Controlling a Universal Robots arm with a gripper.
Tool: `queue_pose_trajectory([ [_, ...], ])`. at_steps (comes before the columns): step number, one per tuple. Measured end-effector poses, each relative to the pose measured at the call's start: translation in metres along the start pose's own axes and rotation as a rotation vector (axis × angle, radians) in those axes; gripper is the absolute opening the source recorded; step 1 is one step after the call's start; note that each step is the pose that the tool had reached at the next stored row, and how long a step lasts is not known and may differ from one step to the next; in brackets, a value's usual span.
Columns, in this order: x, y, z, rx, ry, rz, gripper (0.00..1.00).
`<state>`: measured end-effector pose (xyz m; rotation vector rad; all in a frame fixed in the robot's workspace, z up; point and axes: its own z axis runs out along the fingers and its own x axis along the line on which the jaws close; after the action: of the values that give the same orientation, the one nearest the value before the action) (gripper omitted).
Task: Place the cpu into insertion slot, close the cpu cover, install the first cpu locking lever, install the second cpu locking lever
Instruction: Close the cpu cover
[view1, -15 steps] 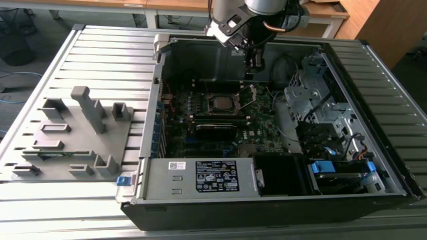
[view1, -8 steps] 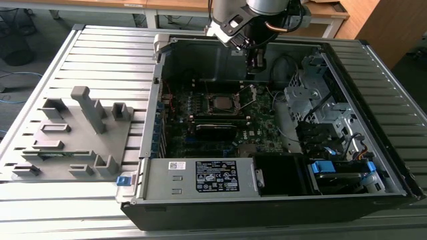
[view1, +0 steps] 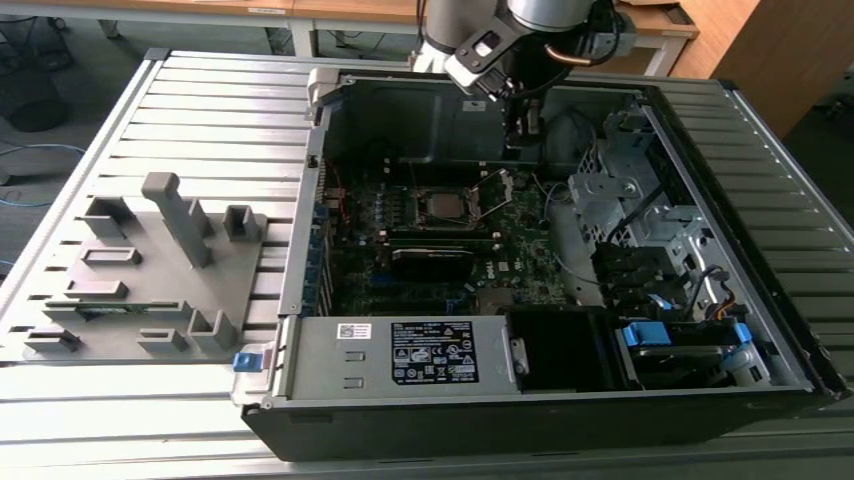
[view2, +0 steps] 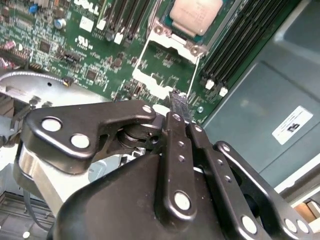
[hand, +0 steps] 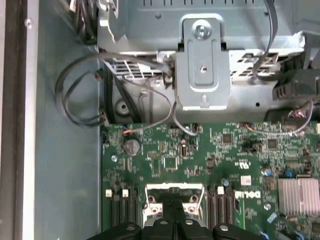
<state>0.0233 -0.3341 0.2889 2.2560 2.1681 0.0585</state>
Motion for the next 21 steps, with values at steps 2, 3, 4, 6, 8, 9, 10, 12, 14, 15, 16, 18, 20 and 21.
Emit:
queue_pose_trajectory([
  [2, 0.0002, 0.0049, 0.0003, 0.0001, -0.0001, 0.0, 0.11],
  [3, 0.0003, 0.0071, 0.0004, 0.0, -0.0001, 0.0, 0.11],
  [4, 0.0004, 0.0091, 0.0005, 0.0001, -0.0001, 0.0, 0.11],
  [6, 0.0006, 0.0128, 0.0007, 0.0001, -0.0001, 0.0, 0.11],
  [8, 0.0008, 0.0167, 0.0009, 0.0, -0.0002, 0.0, 0.11],
  [9, 0.0009, 0.0185, 0.001, 0.0001, -0.0001, 0.0, 0.11],
  [10, 0.0009, 0.0197, 0.0011, 0.0001, -0.0002, 0.0, 0.11],
  [12, 0.001, 0.0208, 0.0011, 0.0001, -0.0002, 0.0, 0.11],
  [14, 0.001, 0.0218, 0.0013, 0.0001, -0.0003, 0.0, 0.11],
  [15, 0.001, 0.0223, 0.0017, 0.0001, -0.0001, 0.0, 0.11],
  [16, 0.001, 0.0224, 0.0027, 0.0001, -0.0002, 0.0, 0.11],
  [18, 0.001, 0.0224, 0.0052, 0.0001, -0.0002, 0.0, 0.11],
  [20, 0.0009, 0.0224, 0.0073, 0.0001, -0.0002, 0.0, 0.11],
  [21, 0.0009, 0.0224, 0.0075, 0.0001, -0.0003, 0.0, 0.11],
])
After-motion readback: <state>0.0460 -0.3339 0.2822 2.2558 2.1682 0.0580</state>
